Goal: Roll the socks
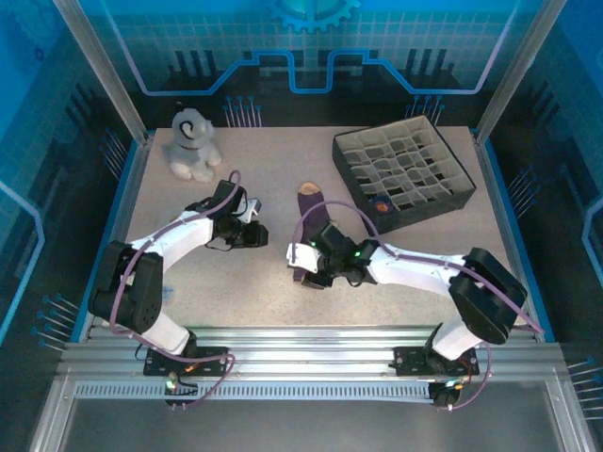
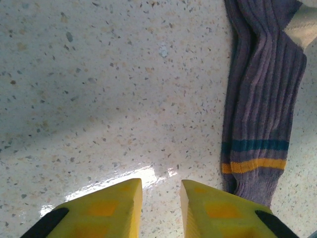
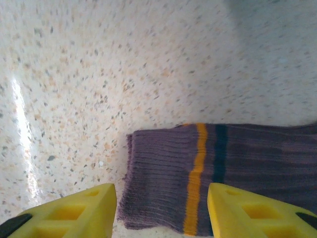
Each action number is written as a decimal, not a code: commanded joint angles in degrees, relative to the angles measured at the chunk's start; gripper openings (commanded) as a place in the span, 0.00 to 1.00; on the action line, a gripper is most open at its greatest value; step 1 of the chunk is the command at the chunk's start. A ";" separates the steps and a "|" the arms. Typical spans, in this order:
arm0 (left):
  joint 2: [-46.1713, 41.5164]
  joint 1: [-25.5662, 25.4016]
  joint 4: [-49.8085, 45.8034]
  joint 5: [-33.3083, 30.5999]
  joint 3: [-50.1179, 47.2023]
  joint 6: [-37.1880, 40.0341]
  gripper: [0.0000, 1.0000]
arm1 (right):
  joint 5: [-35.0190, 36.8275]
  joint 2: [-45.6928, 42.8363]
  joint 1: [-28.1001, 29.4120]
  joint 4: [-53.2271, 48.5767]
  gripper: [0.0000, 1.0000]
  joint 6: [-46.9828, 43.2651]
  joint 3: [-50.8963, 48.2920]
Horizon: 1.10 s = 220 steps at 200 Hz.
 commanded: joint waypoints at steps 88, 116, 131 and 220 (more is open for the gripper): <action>-2.55 -0.35 0.85 1.42 -2.43 4.84 0.24 | 6.62 14.25 3.78 1.78 0.53 -4.28 6.23; -4.34 -0.42 3.41 2.39 -3.53 6.67 0.24 | 6.77 13.54 3.43 1.66 0.22 -3.98 6.02; -6.66 -0.64 6.81 3.84 -5.47 8.42 0.24 | 3.86 12.11 2.02 0.70 0.10 -3.30 5.84; -20.74 -10.11 33.00 16.36 -20.56 31.01 0.37 | -28.22 10.27 -11.04 -17.70 0.04 -1.40 13.29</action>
